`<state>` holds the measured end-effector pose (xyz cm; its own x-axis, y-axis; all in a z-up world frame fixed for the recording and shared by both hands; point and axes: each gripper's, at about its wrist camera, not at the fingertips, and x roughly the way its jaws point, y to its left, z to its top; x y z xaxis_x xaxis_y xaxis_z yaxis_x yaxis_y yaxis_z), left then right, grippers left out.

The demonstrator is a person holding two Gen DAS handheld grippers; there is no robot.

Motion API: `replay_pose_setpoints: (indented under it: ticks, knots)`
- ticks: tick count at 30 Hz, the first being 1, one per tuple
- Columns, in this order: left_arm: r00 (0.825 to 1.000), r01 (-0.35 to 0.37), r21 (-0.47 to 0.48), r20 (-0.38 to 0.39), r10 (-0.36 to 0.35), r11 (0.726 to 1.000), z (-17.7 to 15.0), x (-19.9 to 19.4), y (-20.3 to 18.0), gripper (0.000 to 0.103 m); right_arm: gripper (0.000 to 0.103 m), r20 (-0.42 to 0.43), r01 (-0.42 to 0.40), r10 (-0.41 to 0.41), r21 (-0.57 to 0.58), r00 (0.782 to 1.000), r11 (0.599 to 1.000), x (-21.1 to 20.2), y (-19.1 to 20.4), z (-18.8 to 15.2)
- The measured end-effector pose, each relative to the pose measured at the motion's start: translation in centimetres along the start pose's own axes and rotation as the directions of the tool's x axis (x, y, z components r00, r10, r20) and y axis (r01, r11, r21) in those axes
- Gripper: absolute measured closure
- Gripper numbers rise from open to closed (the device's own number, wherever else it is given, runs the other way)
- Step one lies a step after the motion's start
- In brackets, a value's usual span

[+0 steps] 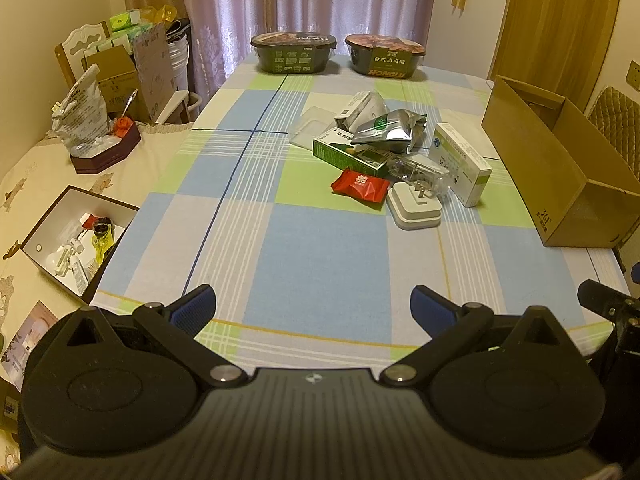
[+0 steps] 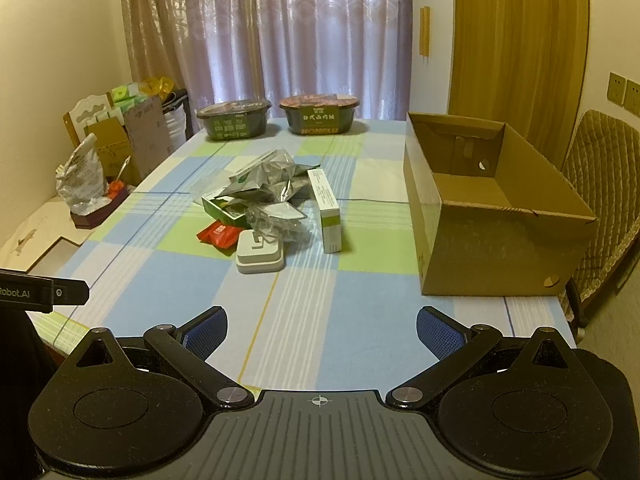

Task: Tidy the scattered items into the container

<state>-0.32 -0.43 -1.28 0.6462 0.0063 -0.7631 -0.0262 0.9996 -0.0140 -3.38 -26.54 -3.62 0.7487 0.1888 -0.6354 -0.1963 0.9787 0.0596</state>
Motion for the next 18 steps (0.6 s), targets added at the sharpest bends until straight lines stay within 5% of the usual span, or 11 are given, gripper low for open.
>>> replay_pose_setpoints:
  ticks: [7,18]
  knots:
    - [0.999,0.035,-0.012,0.005,-0.035,0.999,0.4,-0.3,0.3,0.001,0.0,0.012,-0.02,0.019,0.069,1.0,0.997,0.1,-1.3,0.5]
    - [0.996,0.077,0.035,0.051,-0.079,0.996,3.3,0.1,1.0,0.001,0.0,0.031,-0.054,0.054,-0.003,0.998,0.999,1.1,-0.9,3.0]
